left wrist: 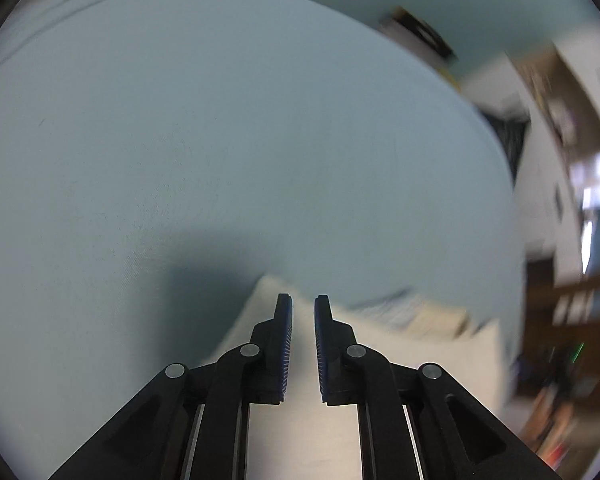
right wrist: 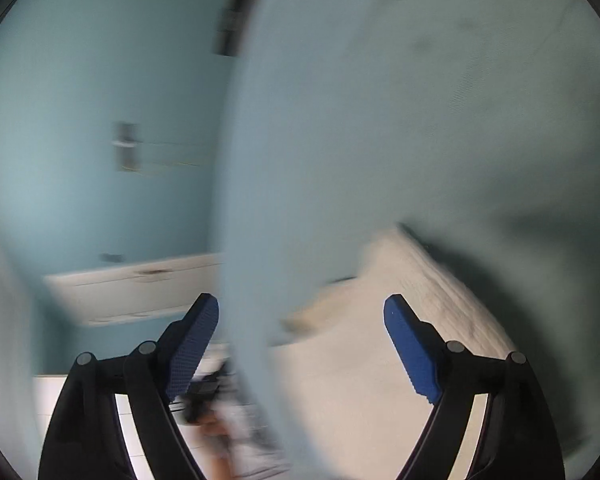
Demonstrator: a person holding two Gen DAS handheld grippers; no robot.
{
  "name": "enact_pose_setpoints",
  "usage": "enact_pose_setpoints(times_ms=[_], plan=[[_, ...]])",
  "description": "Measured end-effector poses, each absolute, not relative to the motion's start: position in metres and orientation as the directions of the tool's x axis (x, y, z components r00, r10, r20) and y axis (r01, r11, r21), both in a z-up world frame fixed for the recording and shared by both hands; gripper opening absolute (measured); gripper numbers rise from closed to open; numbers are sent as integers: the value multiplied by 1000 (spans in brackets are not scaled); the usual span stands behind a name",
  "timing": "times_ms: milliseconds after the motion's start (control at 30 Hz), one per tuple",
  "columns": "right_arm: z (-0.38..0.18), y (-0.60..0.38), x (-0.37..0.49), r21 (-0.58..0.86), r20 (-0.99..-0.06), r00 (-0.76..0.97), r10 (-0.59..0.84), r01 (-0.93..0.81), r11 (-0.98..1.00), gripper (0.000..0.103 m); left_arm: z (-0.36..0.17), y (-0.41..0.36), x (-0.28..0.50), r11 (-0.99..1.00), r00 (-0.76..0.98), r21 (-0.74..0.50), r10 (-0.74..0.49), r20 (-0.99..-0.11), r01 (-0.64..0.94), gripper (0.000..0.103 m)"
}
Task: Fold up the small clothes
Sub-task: 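Lift the hem with both grippers and fold it over toward the collar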
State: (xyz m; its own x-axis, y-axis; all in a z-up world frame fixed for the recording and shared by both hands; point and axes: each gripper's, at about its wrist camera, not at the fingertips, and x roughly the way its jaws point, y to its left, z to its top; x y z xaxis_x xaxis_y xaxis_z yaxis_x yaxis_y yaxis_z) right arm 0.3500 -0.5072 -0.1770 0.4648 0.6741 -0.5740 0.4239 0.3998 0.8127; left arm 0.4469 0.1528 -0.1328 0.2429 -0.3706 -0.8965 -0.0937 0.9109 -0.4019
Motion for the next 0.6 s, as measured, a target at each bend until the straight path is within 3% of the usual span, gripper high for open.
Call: enact_pose_setpoints(times_ms=[67, 100, 233, 333, 400, 433, 533, 567, 600], plan=[[-183, -499, 353, 679, -733, 397, 553, 370, 634, 83, -151, 146, 433, 933, 203, -354, -360, -911, 63, 10], [-186, -494, 354, 633, -769, 383, 512, 339, 696, 83, -157, 144, 428, 930, 183, -349, -365, -913, 115, 10], [-203, -471, 366, 604, -781, 340, 524, 199, 772, 83, -170, 147, 408, 876, 193, -424, -468, -863, 230, 11], [-208, -452, 385, 607, -778, 323, 539, 163, 778, 83, -167, 158, 408, 811, 193, -553, -583, -789, 192, 44], [-213, -437, 396, 614, -777, 277, 565, 135, 778, 83, -163, 176, 407, 743, 226, -659, -667, -710, 121, 93], [-209, -432, 396, 606, -782, 268, 562, 123, 786, 83, -160, 181, 405, 733, 255, -674, -673, -695, 96, 101], [-199, -412, 399, 541, -810, 298, 506, 46, 840, 82, -155, 178, 400, 772, 274, -624, -630, -727, 119, 103], [-198, -407, 402, 516, -820, 308, 482, 35, 856, 73, -157, 176, 401, 792, 252, -596, -609, -752, 133, 103], [-198, -400, 404, 475, -841, 311, 443, 32, 879, 43, -161, 174, 402, 803, 221, -579, -596, -772, 143, 103]])
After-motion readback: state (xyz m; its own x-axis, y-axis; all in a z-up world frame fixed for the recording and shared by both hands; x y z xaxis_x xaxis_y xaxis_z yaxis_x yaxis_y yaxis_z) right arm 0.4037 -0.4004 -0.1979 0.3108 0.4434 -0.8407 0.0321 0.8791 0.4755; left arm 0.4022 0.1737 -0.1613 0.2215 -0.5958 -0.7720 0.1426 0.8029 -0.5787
